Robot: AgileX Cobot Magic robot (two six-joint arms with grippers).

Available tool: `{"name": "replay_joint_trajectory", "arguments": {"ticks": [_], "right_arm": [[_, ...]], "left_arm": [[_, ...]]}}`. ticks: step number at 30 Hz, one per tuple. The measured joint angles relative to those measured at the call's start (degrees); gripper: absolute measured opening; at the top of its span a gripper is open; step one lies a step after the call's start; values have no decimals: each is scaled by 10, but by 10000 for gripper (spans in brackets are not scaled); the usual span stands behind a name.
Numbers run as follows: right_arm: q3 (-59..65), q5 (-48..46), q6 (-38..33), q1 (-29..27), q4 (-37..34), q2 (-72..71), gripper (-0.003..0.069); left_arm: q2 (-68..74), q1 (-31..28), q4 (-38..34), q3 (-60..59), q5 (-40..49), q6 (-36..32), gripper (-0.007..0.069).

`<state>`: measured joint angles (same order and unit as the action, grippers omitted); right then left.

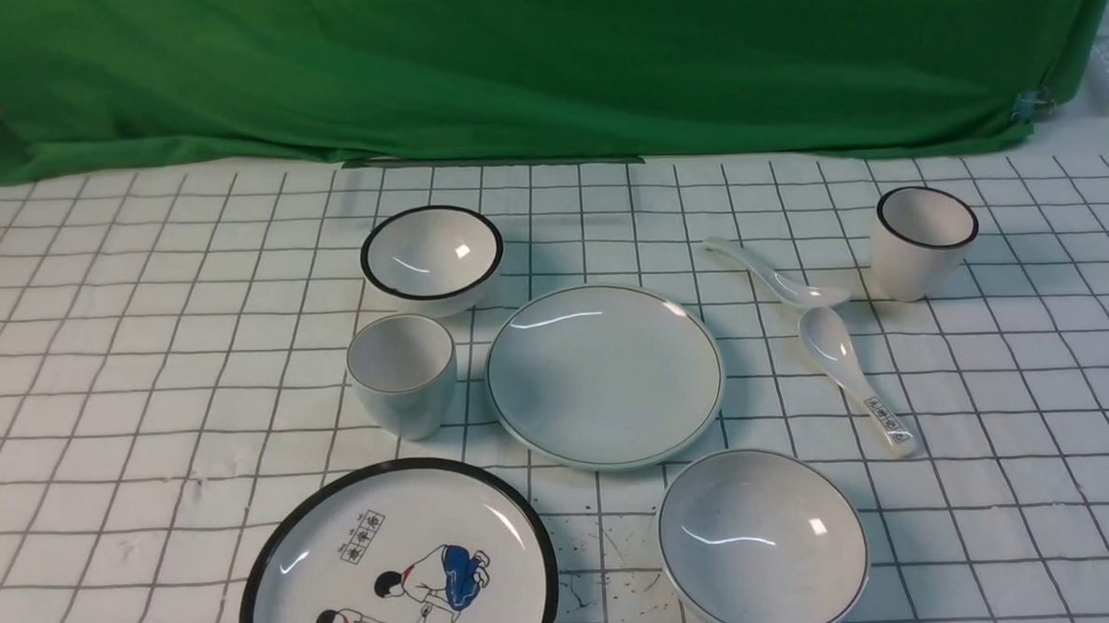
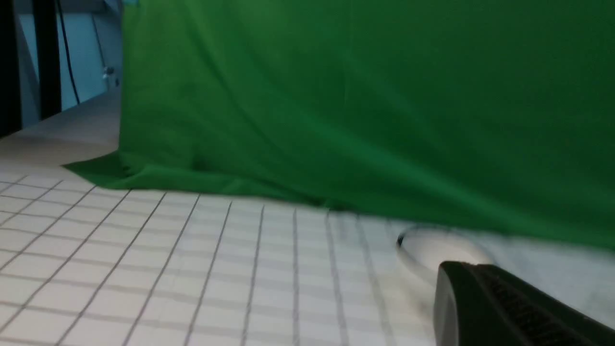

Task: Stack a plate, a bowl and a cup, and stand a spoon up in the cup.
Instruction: Use the right arm to grab a blue rice bowl

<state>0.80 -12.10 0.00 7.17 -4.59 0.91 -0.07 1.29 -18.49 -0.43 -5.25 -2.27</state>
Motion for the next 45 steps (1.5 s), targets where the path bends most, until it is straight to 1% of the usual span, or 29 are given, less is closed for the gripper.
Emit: {"name": "replay_joint_trajectory", "arguments": {"ticks": [1, 2, 4, 5, 8, 9, 10, 12, 13, 15, 16, 17, 19, 20, 21, 22, 23, 25, 27, 28, 29, 30, 31, 32, 34, 37, 41, 44, 45], "right_arm": [[0, 17, 38, 2, -39, 0, 239], [0, 50, 98, 4, -86, 0, 239], [0, 102, 185, 6, -121, 0, 239], [0, 121, 207, 6, -130, 0, 239], [0, 162, 234, 6, -138, 0, 241], [0, 169, 237, 6, -140, 0, 240], [0, 200, 247, 6, -143, 0, 241], [0, 217, 254, 6, -144, 0, 241], [0, 234, 257, 6, -145, 0, 241], [0, 274, 266, 6, -146, 0, 240], [0, 282, 271, 6, -146, 0, 240], [0, 317, 287, 6, -144, 0, 240], [0, 339, 295, 6, -135, 0, 240], [-8, 355, 304, 6, -109, 0, 240], [-16, 351, 305, 6, -95, 1, 240], [-23, 346, 306, 6, -86, 2, 240], [-64, 316, 308, 6, -56, 8, 239], [-136, 231, 300, 7, -28, 33, 218], [-197, 146, 267, 11, -15, 68, 180], [-271, 36, 201, 23, -8, 136, 111], [-298, -6, 173, 28, -7, 164, 85], [-357, -105, 111, 38, -5, 234, 48], [-365, -119, 111, 40, -5, 245, 48], [-427, -231, 62, 47, -1, 333, 30], [-476, -324, 20, 49, 0, 441, 24], [-512, -370, -20, 50, -4, 565, 22], [-543, -383, -64, 50, -52, 698, 25], [-551, -373, -78, 65, -81, 789, 83], [-552, -364, -82, 75, -84, 816, 142]], "left_arm": [[0, 0, -31, 0, -44, 33, 21], [0, 0, -51, 0, -94, 73, 21], [0, 0, -81, 0, -182, 152, 21], [1, 0, -93, 0, -217, 174, 21], [11, 0, -122, 1, -332, 250, 21], [12, 0, -124, 2, -340, 255, 21], [29, 0, -137, 27, -377, 284, 21], [44, 0, -137, 65, -373, 292, 21], [56, 0, -134, 97, -355, 293, 21], [106, 1, -61, 220, -235, 279, 21], [128, 1, -12, 265, -177, 278, 21], [174, 3, 70, 343, -62, 287, 21], [213, 3, 109, 395, 25, 296, 21], [288, 3, 147, 468, 182, 290, 21], [324, 3, 161, 506, 249, 274, 21], [333, 3, 161, 506, 265, 269, 21], [405, 4, 165, 553, 382, 224, 21], [476, 4, 151, 583, 482, 166, 21], [525, 4, 131, 585, 532, 124, 21], [577, 4, 106, 577, 569, 83, 21], [596, 5, 95, 568, 575, 69, 21], [621, 9, 84, 558, 575, 51, 21], [626, 11, 83, 554, 575, 49, 21], [659, 20, 79, 542, 569, 31, 21], [685, 34, 78, 533, 567, 23, 21], [706, 62, 80, 531, 565, 17, 21], [709, 95, 84, 531, 550, 15, 21], [709, 108, 87, 531, 546, 15, 21], [709, 109, 87, 531, 546, 15, 21]]}}
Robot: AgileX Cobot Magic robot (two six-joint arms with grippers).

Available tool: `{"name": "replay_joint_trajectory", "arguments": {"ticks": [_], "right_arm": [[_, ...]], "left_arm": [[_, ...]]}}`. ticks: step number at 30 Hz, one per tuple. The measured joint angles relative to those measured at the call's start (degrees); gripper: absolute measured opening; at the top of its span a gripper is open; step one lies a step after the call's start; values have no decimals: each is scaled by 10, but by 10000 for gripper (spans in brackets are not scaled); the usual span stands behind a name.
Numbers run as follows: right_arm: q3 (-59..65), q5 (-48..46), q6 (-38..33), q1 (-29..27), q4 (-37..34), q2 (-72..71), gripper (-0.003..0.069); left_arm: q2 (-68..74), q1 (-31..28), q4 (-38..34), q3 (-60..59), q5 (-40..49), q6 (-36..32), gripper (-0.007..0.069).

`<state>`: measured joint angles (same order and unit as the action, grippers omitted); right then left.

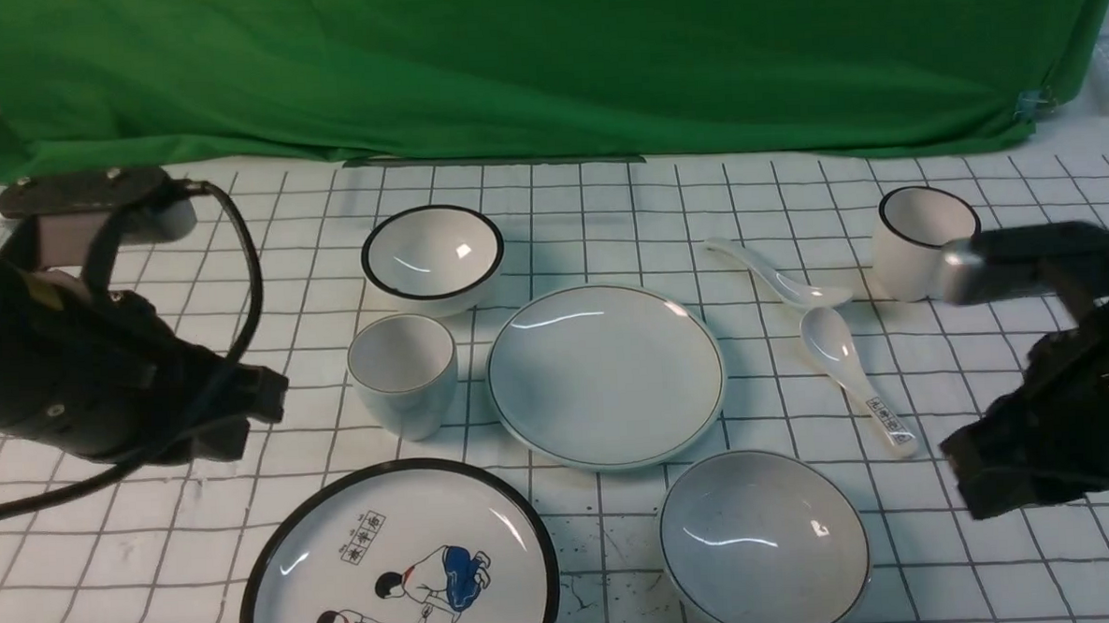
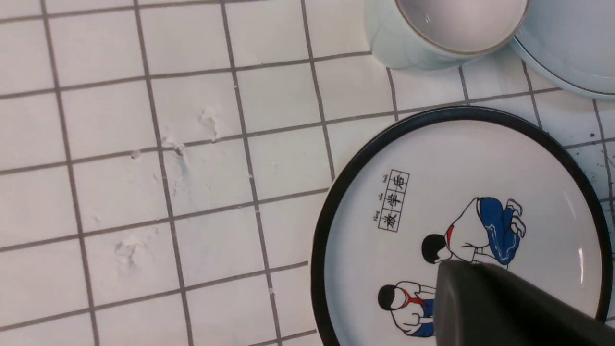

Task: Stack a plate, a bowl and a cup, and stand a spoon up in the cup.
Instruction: Use the right arm to grab a blue rice bowl

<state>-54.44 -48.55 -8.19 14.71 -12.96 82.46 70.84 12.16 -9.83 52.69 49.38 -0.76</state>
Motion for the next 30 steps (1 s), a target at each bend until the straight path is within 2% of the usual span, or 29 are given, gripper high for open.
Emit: {"name": "replay_joint_trajectory", "arguments": {"ticks": [4, 6, 9, 11, 13, 14, 17, 18, 19, 21, 24, 30], "right_arm": [[0, 42, 1, 49, 4, 77, 406], [0, 78, 13, 67, 5, 97, 516], [0, 119, 22, 78, 6, 118, 552], [0, 131, 27, 78, 6, 125, 537], [-1, 143, 29, 78, 7, 150, 437], [-1, 143, 29, 78, 7, 152, 437], [-4, 143, 27, 78, -2, 163, 172], [-6, 142, 27, 78, -5, 163, 172], [-16, 136, 26, 78, -12, 158, 111], [-31, 111, 25, 78, -15, 148, 78], [-55, 88, 28, 79, -1, 133, 76], [-202, 51, 16, 83, -27, 134, 76]], "left_arm": [[0, 1, 11, 0, 0, 1, 21], [0, 1, 18, 0, 0, 1, 21], [0, 1, 20, 0, 0, 1, 21], [0, 1, 22, 0, 0, 1, 21], [0, 1, 22, 0, 0, 1, 21], [0, 1, 22, 0, 0, 1, 21], [0, 1, 24, 0, -6, 1, 21], [0, 1, 24, 0, -6, 1, 21], [0, 1, 24, 0, -9, 1, 21], [1, 1, 27, 0, -9, 1, 21], [1, 1, 33, 0, -9, 1, 21], [1, 1, 43, 0, -20, 1, 21]]}}
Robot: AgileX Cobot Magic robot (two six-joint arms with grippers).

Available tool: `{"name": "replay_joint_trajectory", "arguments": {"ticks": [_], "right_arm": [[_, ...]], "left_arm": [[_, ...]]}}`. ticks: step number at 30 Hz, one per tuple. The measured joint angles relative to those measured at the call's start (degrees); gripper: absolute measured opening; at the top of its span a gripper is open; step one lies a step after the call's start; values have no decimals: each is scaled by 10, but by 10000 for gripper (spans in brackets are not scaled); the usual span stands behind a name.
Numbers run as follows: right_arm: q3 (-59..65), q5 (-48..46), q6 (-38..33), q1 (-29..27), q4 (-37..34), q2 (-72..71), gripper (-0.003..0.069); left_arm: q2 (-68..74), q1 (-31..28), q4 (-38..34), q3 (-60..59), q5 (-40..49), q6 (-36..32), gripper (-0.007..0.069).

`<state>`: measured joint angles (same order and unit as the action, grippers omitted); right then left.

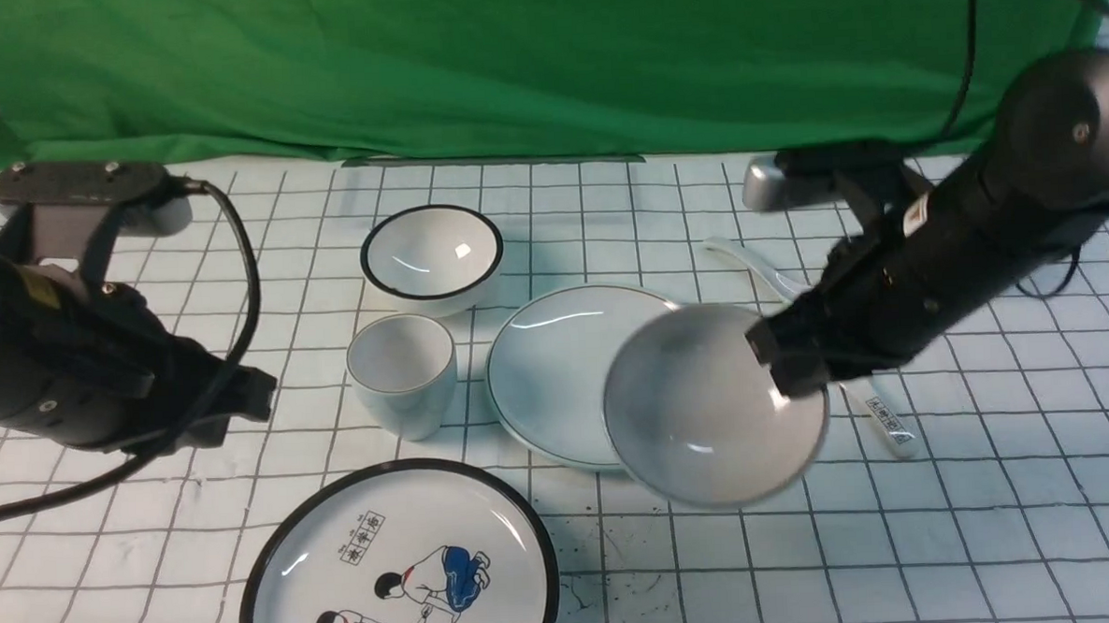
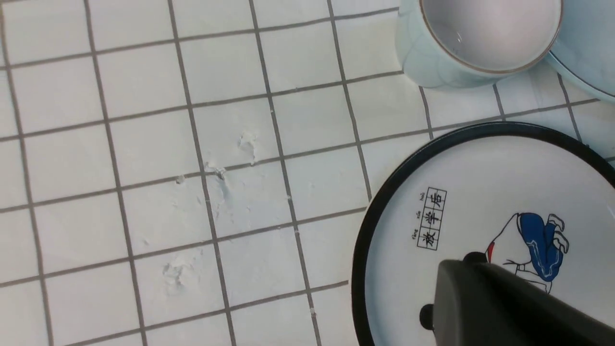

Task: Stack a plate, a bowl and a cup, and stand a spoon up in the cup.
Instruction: Use the right arm to put the blue rice bowl into the blue large plate in the middle

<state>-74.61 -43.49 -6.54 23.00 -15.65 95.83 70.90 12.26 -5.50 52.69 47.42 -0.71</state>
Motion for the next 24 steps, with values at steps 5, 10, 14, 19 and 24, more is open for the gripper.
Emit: {"name": "replay_joint_trajectory", "arguments": {"ticks": [5, 10, 14, 19, 24], "right_arm": [[-136, -64, 0, 1, -10, 92, 76], [-271, -125, 12, 1, -16, 202, 76], [-335, -151, 14, 1, -16, 256, 76], [-354, -156, 21, 1, -16, 287, 76], [-354, -154, 25, 1, -16, 299, 76]], "left_arm": [[0, 0, 2, 0, -2, 0, 21], [0, 0, 2, 0, -2, 0, 21], [0, 0, 2, 0, -2, 0, 21], [0, 0, 2, 0, -2, 0, 21], [0, 0, 2, 0, -2, 0, 21]]}}
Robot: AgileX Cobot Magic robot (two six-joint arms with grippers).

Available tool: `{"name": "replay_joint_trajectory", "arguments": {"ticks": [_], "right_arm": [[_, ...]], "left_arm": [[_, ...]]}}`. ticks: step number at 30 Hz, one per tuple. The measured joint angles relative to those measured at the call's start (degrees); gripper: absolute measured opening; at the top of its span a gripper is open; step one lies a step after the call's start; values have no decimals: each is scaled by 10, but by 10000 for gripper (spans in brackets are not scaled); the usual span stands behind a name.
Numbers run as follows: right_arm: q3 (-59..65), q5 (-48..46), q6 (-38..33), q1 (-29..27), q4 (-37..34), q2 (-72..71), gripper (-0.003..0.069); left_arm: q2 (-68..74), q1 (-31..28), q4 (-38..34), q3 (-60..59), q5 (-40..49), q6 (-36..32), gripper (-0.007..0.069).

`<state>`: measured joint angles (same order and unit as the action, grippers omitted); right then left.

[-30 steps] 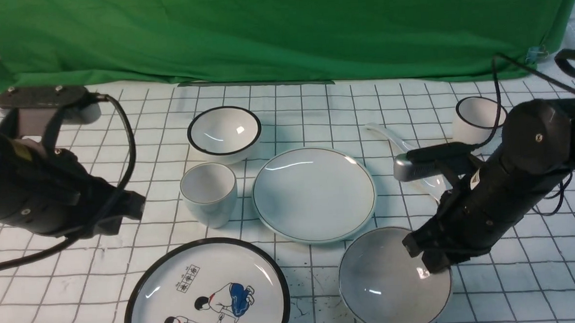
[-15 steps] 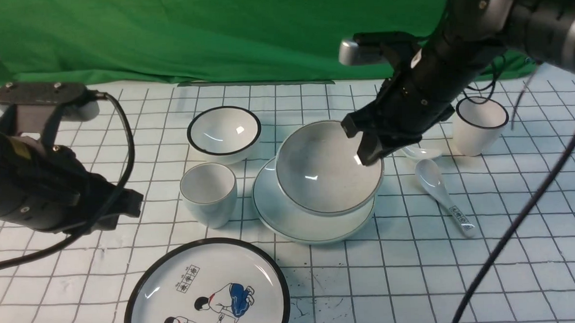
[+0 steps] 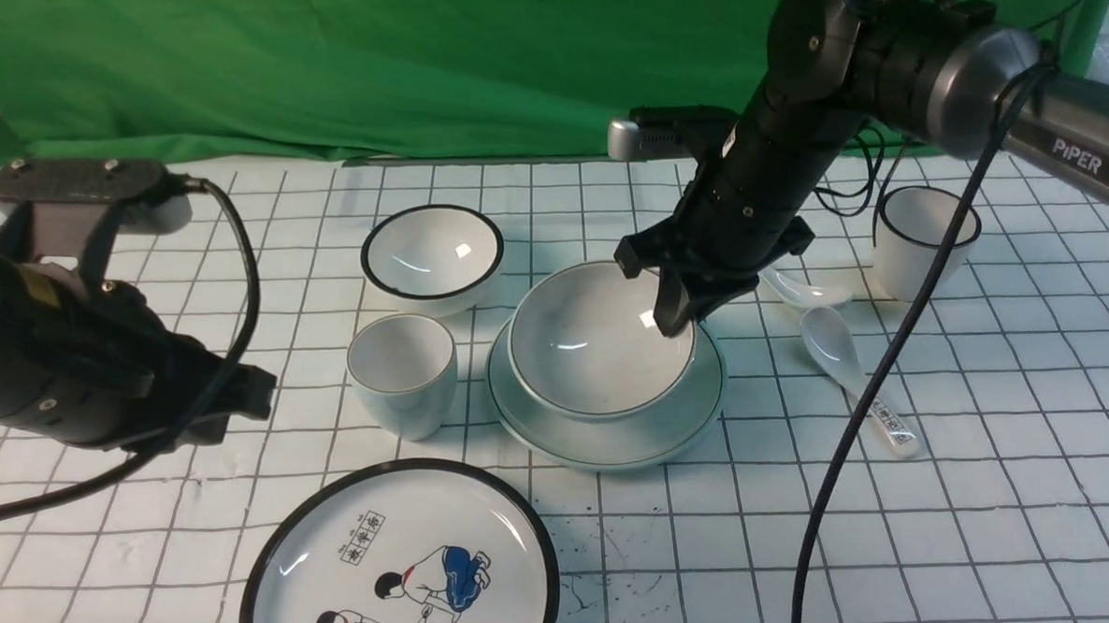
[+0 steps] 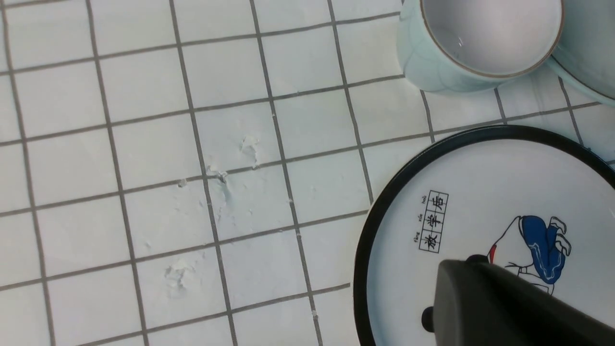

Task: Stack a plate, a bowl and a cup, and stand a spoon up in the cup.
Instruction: Use the right arm to put the blue rice bowl into the blue large plate in the middle, then use the left arm to grab a blue teacup

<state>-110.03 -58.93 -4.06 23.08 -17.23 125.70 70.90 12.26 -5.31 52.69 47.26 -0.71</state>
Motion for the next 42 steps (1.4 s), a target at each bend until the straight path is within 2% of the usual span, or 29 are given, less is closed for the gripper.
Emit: {"name": "replay_joint_trajectory", "arguments": {"ticks": [9, 11, 13, 14, 15, 16, 20, 21, 23, 26, 27, 28, 29, 30, 31, 32, 34, 37, 38, 40, 42], "right_arm": [[-3, 7, 7, 0, -1, 24, 77], [-3, 6, 16, 0, -1, 29, 106], [-3, 6, 18, 0, -1, 29, 189], [-3, 6, 18, 0, -1, 29, 199], [-3, 4, 18, 0, -1, 30, 251], [-3, 0, 16, 0, -1, 27, 340], [-16, -34, 6, 0, 14, 7, 426], [-29, -59, 0, 0, 36, -8, 421], [-44, -77, -1, 0, 80, -42, 362], [-51, -78, 1, 0, 139, -106, 217], [-51, -78, 1, -1, 147, -111, 206], [-45, -78, 6, -3, 165, -157, 122], [-43, -78, 7, -3, 166, -162, 122], [-23, -79, 12, -6, 172, -204, 69], [-16, -79, 12, -7, 172, -214, 65], [17, -79, 16, -10, 178, -256, 48], [43, -79, 16, -11, 178, -281, 48], [138, -78, 16, -12, 180, -360, 70], [152, -78, 16, -12, 180, -367, 72], [194, -78, 16, -12, 180, -408, 101], [218, -75, 16, -12, 180, -436, 126]], "left_arm": [[0, 0, 0, 0, -1, 0, 21], [0, 0, -9, -1, -1, 0, 21], [0, 0, -26, -1, -7, 0, 21], [0, 0, -30, -1, -9, 0, 21], [1, 0, -36, -1, -15, 0, 21], [6, 0, -50, 3, -27, 0, 21], [47, 2, -62, 45, -13, 0, 21], [70, 5, -62, 68, -2, 0, 21], [114, 12, -58, 112, 24, 0, 21], [182, 27, -45, 174, 55, 2, 26], [187, 29, -42, 183, 57, 2, 27], [228, 37, -20, 219, 68, 15, 50], [228, 38, -16, 223, 68, 15, 54], [266, 44, 9, 260, 81, 36, 93], [270, 44, 15, 263, 83, 38, 106], [304, 45, 31, 293, 95, 47, 164], [324, 46, 37, 305, 101, 51, 215], [370, 46, 48, 326, 98, 53, 375], [375, 46, 48, 327, 97, 53, 382], [401, 46, 48, 329, 93, 53, 451], [422, 46, 48, 330, 92, 55, 460]]}}
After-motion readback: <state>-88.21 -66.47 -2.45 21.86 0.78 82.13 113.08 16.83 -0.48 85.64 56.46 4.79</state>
